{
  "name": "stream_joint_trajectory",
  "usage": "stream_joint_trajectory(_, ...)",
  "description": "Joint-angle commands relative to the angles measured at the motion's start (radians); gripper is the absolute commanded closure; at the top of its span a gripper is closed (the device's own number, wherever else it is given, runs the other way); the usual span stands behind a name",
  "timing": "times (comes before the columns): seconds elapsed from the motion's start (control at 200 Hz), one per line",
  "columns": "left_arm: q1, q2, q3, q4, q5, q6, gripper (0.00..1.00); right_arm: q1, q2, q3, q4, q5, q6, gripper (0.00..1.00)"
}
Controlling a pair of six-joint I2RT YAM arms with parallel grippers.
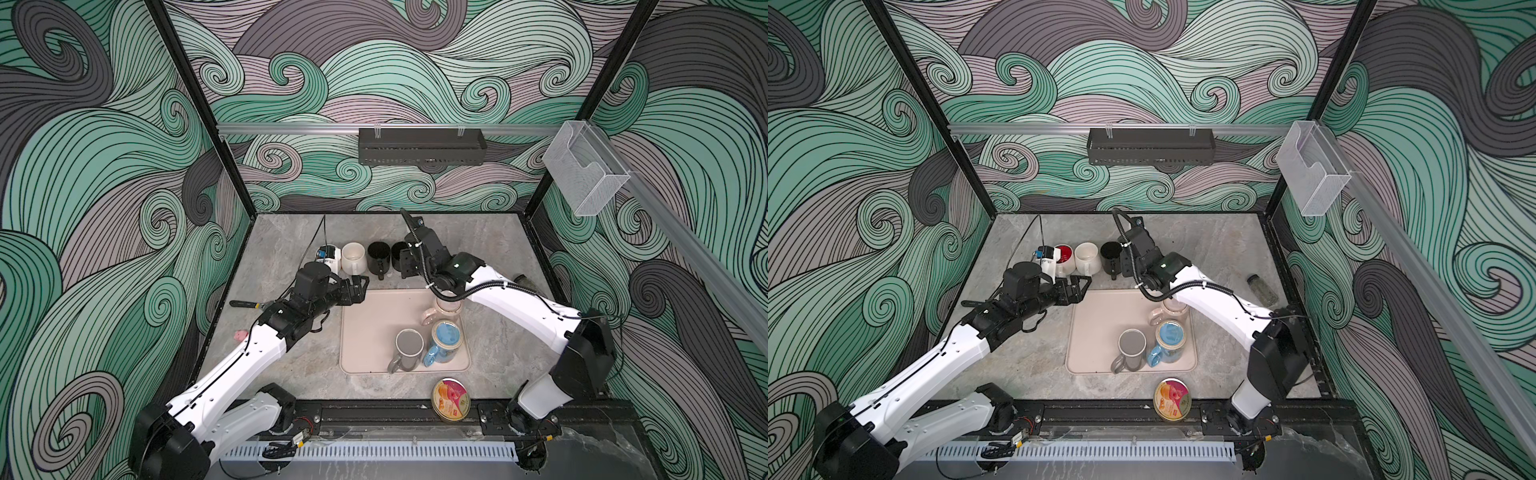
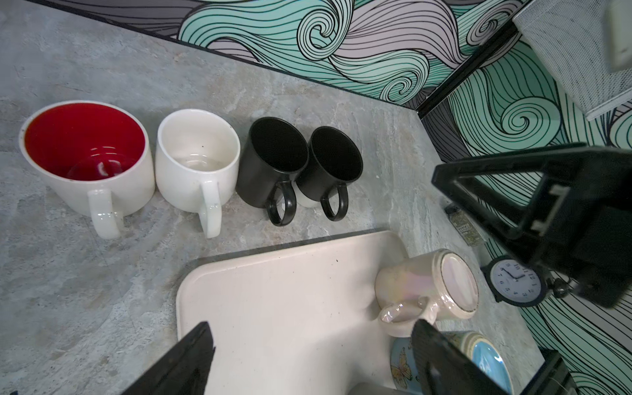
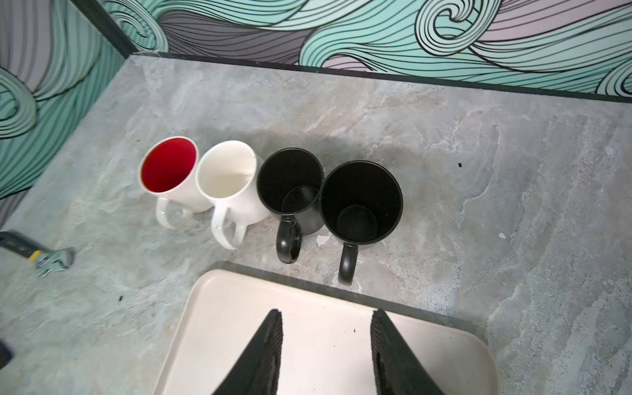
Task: Turn the mug right side up
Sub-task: 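Move the left gripper over the upside-down grey mug on the tray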
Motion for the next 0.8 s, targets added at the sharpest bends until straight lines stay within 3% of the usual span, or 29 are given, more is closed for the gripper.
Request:
stream_joint_trajectory(0.0,-0.001,0.013,0.025,-0.052,0.049,0.025,0.08,0.003,-0.015,-0.022,-0.009,-0.083,-0.018,0.56)
stream_joint_trajectory(0.2,-0.017,-0.021,0.032,-0.142,0.051,0.027,0.09,0.003,-0.062,-0.065,0.013,-0.139,-0.014,0.53)
stream_joint_trajectory(0.36,-0.080,-0.089,0.013,-0.195,-0.004,0.029,0.10,0.003,-0.103,-0.107,0.018,-0.149,-0.007,0.51)
stream_joint_trajectory(0.595,-0.301,-0.126,-0.027,-0.224,-0.131,0.040,0.11,0.003,-0.178,-0.146,0.009,-0.129,-0.023,0.48)
stream_joint_trajectory(0.791,-0.444,-0.077,-0.029,-0.229,-0.216,0.062,0.16,-0.001,-0.207,-0.159,0.008,-0.107,-0.038,0.49)
